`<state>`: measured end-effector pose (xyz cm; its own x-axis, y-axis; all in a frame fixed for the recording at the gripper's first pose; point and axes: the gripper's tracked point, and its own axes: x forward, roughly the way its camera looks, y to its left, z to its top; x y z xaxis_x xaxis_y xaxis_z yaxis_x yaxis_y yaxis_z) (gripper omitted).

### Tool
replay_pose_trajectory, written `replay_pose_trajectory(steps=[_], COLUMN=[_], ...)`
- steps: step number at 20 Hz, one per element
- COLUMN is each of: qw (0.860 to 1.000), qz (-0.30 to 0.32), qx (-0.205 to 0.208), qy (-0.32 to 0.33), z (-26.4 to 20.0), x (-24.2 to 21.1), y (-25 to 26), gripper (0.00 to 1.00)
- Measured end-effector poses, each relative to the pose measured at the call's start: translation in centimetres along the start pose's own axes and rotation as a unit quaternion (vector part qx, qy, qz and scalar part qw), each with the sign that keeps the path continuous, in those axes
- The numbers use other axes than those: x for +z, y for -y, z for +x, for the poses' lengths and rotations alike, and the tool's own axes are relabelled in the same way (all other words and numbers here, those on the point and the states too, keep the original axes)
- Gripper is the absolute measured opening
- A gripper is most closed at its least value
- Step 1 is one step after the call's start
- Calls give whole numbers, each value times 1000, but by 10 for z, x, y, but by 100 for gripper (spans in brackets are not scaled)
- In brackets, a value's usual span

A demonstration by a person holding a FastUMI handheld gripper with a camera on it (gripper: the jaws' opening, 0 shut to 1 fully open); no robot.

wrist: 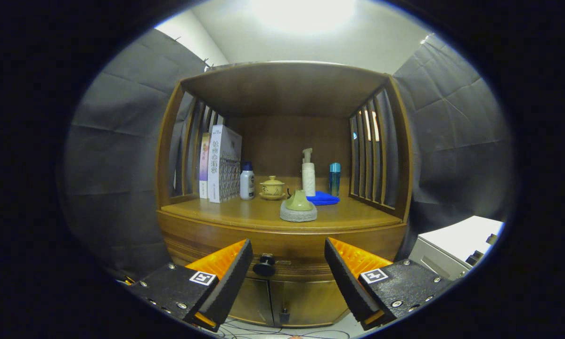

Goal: Pull open the drawer, take out the items inside it, and place them on the countertop above the cabinet.

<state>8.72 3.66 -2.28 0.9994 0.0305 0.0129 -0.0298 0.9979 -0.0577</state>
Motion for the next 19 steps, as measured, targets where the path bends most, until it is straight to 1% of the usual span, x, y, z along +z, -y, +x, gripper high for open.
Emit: replay_pose_trajectory(steps=[1,5,8,12,14,16,19], qw=[1000,1000,999,1000,999,999,999], qz=[7,11,19,16,29,36,23], qx=[5,0,10,8,13,15,14], qy=[4,17,26,24,14,15,19], z=[-10,-46,-72,-101,-114,-123,-129], x=[4,16,20,12,4,1,-3], y=[0,13,12,18,15,14,12], gripper=[96,95,95,95,96,96,95])
